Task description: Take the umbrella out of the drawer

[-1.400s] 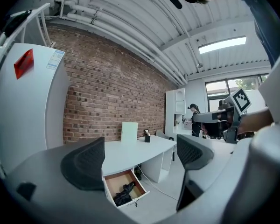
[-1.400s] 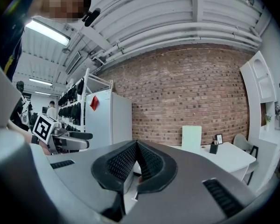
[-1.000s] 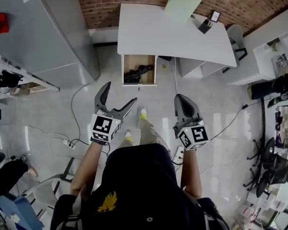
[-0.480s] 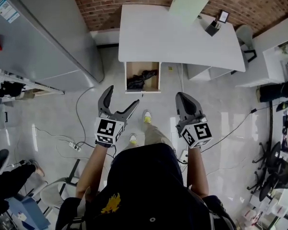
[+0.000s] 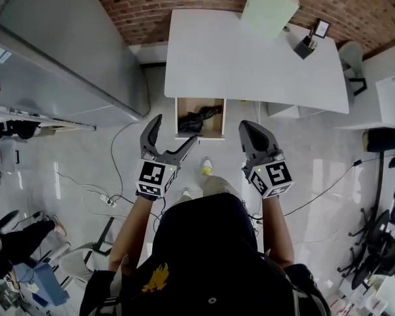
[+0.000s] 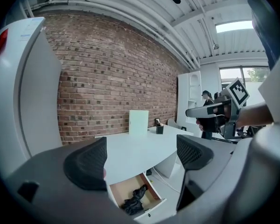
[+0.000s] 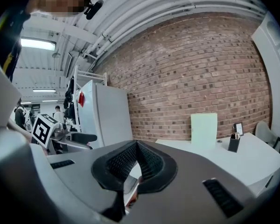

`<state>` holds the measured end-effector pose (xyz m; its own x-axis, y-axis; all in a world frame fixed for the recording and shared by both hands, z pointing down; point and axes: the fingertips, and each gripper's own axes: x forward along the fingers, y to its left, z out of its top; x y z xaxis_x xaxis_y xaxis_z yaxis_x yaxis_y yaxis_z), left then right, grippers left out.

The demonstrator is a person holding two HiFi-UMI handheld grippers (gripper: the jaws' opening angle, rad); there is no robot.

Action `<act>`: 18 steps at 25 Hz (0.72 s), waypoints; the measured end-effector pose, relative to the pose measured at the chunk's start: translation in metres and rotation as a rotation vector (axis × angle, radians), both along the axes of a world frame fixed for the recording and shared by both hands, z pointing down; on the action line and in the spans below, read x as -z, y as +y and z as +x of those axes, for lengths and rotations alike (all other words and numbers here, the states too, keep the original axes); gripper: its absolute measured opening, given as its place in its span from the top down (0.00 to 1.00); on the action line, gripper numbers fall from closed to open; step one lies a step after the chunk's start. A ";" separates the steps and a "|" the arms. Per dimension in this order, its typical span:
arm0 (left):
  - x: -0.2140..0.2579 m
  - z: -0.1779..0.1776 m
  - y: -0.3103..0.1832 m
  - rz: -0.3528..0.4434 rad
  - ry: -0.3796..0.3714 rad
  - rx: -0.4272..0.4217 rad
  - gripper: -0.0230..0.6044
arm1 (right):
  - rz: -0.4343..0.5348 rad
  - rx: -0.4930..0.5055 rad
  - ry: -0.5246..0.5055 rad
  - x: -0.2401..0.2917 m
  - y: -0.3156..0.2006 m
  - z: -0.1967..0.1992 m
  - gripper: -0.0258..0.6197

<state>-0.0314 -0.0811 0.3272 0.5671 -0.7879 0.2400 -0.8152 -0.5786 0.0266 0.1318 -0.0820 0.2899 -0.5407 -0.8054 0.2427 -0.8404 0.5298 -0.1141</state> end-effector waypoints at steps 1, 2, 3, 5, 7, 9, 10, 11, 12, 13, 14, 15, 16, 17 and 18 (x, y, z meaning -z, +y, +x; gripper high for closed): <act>-0.001 0.003 -0.007 -0.002 -0.003 0.005 0.21 | -0.003 0.009 -0.002 -0.002 -0.009 0.002 0.92; -0.002 0.005 -0.014 -0.007 -0.007 0.011 0.21 | -0.005 0.018 -0.004 -0.003 -0.017 0.004 0.92; -0.005 0.008 -0.020 -0.013 -0.012 0.016 0.21 | -0.009 0.027 -0.007 -0.005 -0.026 0.006 0.92; -0.011 0.012 -0.031 -0.029 -0.029 0.025 0.21 | -0.017 0.044 -0.013 -0.010 -0.039 0.010 0.92; -0.018 0.017 -0.038 -0.048 -0.042 0.035 0.21 | -0.027 0.061 -0.017 -0.014 -0.049 0.013 0.92; -0.026 0.020 -0.044 -0.068 -0.050 0.049 0.21 | -0.037 0.086 -0.018 -0.019 -0.057 0.015 0.92; -0.030 0.022 -0.046 -0.078 -0.055 0.055 0.21 | -0.042 0.099 -0.019 -0.023 -0.060 0.015 0.92; -0.034 0.024 -0.047 -0.090 -0.063 0.057 0.21 | -0.050 0.111 -0.023 -0.026 -0.063 0.015 0.92; -0.038 0.026 -0.049 -0.102 -0.078 0.054 0.21 | -0.060 0.117 -0.031 -0.031 -0.066 0.015 0.92; -0.041 0.027 -0.051 -0.113 -0.100 0.046 0.21 | -0.073 0.118 -0.041 -0.037 -0.069 0.015 0.92; -0.044 0.029 -0.055 -0.122 -0.123 0.038 0.21 | -0.088 0.112 -0.046 -0.045 -0.074 0.017 0.92; -0.047 0.032 -0.060 -0.129 -0.140 0.031 0.21 | -0.106 0.102 -0.044 -0.053 -0.079 0.019 0.92; -0.051 0.035 -0.063 -0.136 -0.149 0.026 0.21 | -0.126 0.092 -0.039 -0.062 -0.083 0.023 0.92; -0.054 0.037 -0.065 -0.144 -0.151 0.022 0.21 | -0.145 0.086 -0.034 -0.070 -0.085 0.024 0.92; -0.057 0.039 -0.066 -0.152 -0.151 0.019 0.21 | -0.163 0.084 -0.032 -0.077 -0.085 0.025 0.92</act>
